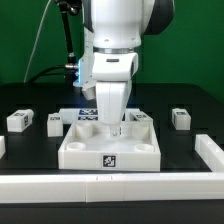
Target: Assemble one leg
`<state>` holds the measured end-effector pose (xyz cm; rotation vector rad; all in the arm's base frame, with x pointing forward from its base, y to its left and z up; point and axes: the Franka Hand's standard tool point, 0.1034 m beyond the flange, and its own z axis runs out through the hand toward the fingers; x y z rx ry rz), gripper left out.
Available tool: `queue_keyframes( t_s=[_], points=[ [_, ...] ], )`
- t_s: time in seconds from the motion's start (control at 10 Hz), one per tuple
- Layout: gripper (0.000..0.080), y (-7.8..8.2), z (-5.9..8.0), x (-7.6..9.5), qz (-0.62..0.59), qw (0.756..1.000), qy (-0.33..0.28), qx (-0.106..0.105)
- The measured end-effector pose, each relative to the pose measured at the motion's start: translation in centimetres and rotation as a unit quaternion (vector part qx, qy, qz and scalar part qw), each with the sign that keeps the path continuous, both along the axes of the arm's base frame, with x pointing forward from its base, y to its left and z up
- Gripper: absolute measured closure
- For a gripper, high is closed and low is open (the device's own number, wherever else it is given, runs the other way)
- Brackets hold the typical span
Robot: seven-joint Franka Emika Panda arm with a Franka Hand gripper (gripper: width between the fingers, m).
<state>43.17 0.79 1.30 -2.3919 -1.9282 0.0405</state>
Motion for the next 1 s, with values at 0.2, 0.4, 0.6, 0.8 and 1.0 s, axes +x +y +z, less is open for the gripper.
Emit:
queue_keyframes(
  t_s=[0.2, 0.4, 0.6, 0.8, 1.0],
  points=[
    [0.0150, -0.62, -0.68, -0.15, -0.008, 1.000, 0.001, 0.002],
    [0.0150, -1.11, -0.59, 0.17, -0.015, 1.000, -0.002, 0.002],
    [0.0383, -1.10, -0.63, 0.10, -0.015, 1.000, -0.001, 0.002],
    [0.0584, -1.10, -0.64, 0.07, -0.015, 1.000, 0.000, 0.002],
    [0.0713, -1.10, -0.53, 0.28, -0.015, 1.000, -0.005, 0.002]
  ],
)
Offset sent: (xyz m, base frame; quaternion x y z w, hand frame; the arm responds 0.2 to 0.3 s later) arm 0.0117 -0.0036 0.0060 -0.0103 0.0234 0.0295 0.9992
